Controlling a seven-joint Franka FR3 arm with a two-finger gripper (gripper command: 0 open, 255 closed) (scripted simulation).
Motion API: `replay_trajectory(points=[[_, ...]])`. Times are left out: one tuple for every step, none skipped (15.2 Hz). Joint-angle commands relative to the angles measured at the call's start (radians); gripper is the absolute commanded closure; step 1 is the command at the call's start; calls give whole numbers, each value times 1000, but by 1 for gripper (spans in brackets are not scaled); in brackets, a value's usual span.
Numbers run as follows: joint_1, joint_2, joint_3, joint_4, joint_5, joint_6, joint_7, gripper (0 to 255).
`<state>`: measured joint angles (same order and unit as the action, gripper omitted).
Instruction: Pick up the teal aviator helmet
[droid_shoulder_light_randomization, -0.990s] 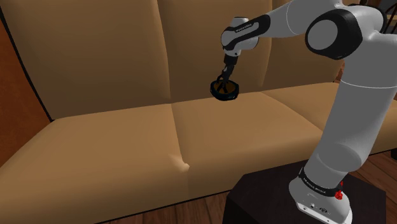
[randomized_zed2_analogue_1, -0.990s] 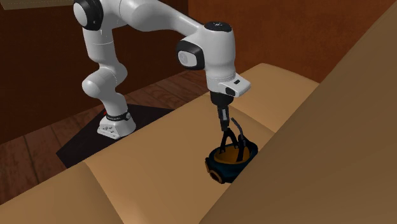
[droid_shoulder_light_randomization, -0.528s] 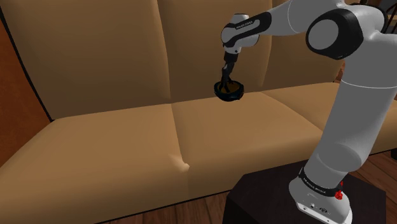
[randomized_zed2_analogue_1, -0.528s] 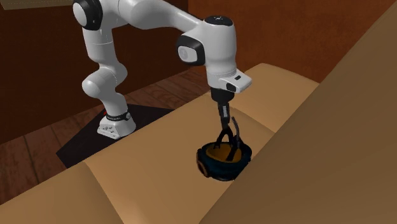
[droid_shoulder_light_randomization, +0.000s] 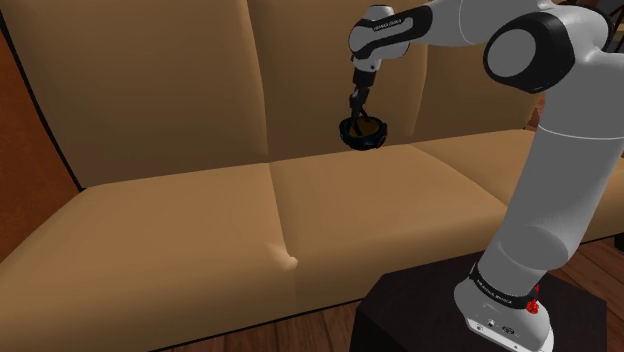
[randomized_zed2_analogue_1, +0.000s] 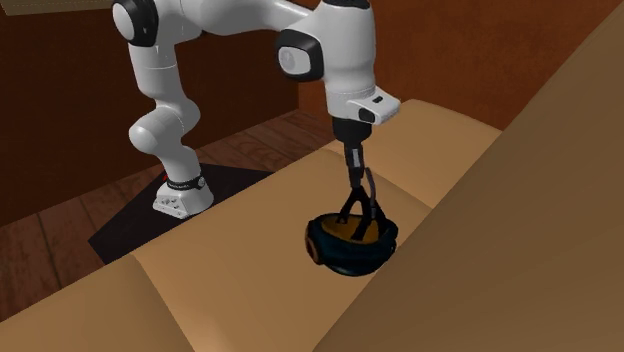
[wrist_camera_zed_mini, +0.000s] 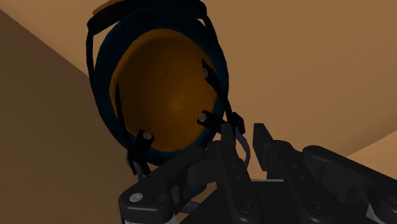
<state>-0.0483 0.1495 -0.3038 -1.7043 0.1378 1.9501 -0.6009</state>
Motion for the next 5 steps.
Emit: replay_trajectory(points=[[-1, -7, -1, 22, -3, -26, 2, 255], [-1, -8, -2, 35, -4, -39, 4, 255], [-1, -8, -2, 48, -5, -52, 5, 255], [-1, -8, -2, 50, -5, -54, 5, 255], [-1, -8, -2, 50, -5, -54, 5, 255]])
